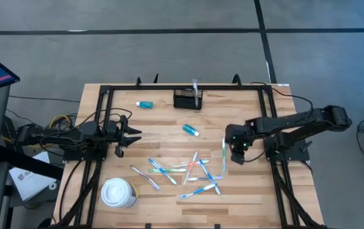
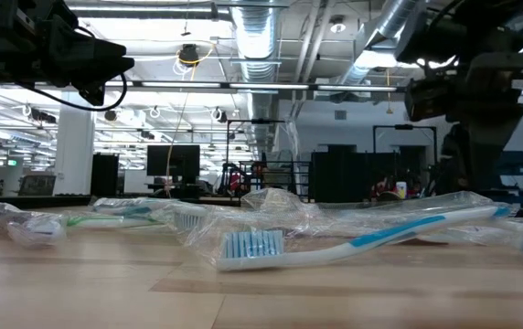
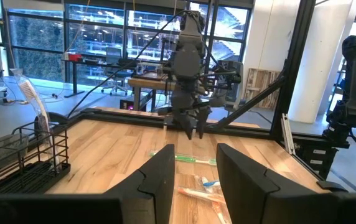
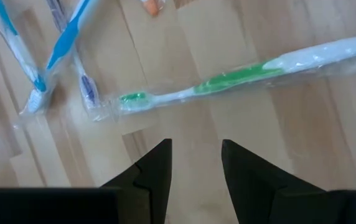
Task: Pick & Place toothbrushing station
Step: Put the green toothbrush into the mesh organizer
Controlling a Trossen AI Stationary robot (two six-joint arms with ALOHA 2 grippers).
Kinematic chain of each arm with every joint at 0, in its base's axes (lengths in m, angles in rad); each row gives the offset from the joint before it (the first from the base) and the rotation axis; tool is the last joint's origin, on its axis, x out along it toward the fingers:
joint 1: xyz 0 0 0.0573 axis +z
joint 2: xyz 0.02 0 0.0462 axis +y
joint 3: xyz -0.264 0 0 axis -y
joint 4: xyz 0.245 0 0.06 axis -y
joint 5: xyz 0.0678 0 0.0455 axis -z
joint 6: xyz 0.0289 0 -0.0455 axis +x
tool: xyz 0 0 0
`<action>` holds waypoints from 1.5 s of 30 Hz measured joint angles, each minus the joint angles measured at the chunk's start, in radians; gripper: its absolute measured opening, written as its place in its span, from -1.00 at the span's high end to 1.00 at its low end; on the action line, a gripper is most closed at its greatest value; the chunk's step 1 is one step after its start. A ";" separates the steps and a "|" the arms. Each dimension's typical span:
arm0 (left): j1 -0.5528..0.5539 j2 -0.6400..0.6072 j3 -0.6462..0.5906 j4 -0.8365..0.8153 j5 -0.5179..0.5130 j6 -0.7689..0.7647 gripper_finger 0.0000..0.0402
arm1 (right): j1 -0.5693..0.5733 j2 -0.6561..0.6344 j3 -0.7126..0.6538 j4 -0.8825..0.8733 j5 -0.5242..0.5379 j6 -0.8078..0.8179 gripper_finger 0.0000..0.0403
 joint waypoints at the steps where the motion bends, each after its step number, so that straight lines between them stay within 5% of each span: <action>1: 0.000 0.000 0.000 0.000 0.000 0.000 0.44 | 0.012 0.000 0.000 0.000 0.001 0.008 0.35; 20: 0.000 0.018 0.000 0.001 0.000 0.000 0.44 | 0.149 0.233 -0.001 0.106 0.010 0.079 0.35; 45: 0.000 0.018 0.000 0.003 0.000 0.000 0.44 | 0.168 0.330 0.081 0.306 -0.017 0.036 0.35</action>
